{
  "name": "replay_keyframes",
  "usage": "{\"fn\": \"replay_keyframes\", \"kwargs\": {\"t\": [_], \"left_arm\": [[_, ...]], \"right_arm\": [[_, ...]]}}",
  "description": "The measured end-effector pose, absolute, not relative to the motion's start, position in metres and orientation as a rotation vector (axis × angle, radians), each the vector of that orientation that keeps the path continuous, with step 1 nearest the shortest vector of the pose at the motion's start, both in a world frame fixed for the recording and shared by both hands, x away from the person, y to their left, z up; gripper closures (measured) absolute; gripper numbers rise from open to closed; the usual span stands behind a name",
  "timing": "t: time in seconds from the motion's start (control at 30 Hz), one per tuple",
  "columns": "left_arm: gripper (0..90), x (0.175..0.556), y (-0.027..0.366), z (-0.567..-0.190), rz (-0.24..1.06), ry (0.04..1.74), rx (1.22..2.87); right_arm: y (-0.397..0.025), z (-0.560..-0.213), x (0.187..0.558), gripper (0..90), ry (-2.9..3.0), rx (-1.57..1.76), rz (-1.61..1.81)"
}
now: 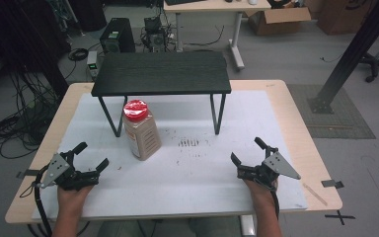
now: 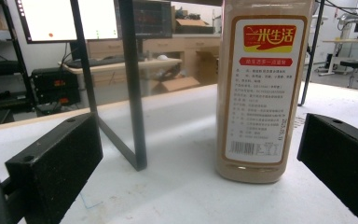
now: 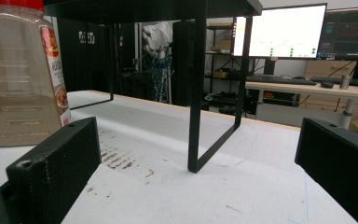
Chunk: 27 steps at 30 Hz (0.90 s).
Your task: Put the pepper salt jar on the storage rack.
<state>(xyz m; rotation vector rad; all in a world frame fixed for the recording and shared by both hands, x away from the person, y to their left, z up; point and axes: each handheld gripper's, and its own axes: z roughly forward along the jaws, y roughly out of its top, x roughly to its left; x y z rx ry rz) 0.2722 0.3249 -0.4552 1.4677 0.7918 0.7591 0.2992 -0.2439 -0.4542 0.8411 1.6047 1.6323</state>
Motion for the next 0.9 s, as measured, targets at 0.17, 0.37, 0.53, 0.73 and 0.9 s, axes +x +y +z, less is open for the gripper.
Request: {"fn": "replay_keyframes", "kwargs": {"t": [0.17, 0.37, 0.53, 0.73, 0.9], "left_arm": [[0.3, 0.2722, 0.3248, -0.4551, 0.761, 0.791, 1.469], [0.3, 0.2722, 0.3247, -0.4551, 0.761, 0.790, 1.470], [0.3, 0.2730, 0.3245, -0.4548, 0.759, 0.798, 1.474], [0.2, 0.2739, 0.3245, -0.4540, 0.761, 0.826, 1.469], [0.2, 0.2742, 0.3219, -0.4519, 0.732, 0.839, 1.466]], "right_arm": [[-0.2439, -0.4541, 0.2995, 0.0, 1.607, 0.844, 1.632], [-0.2441, -0.4541, 0.2995, 0.0, 1.604, 0.842, 1.634], [-0.2443, -0.4541, 0.2996, 0.0, 1.603, 0.845, 1.636], [-0.2444, -0.4541, 0.2993, 0.0, 1.599, 0.843, 1.637], [-0.2444, -0.4541, 0.2992, 0.0, 1.598, 0.842, 1.638]]}}
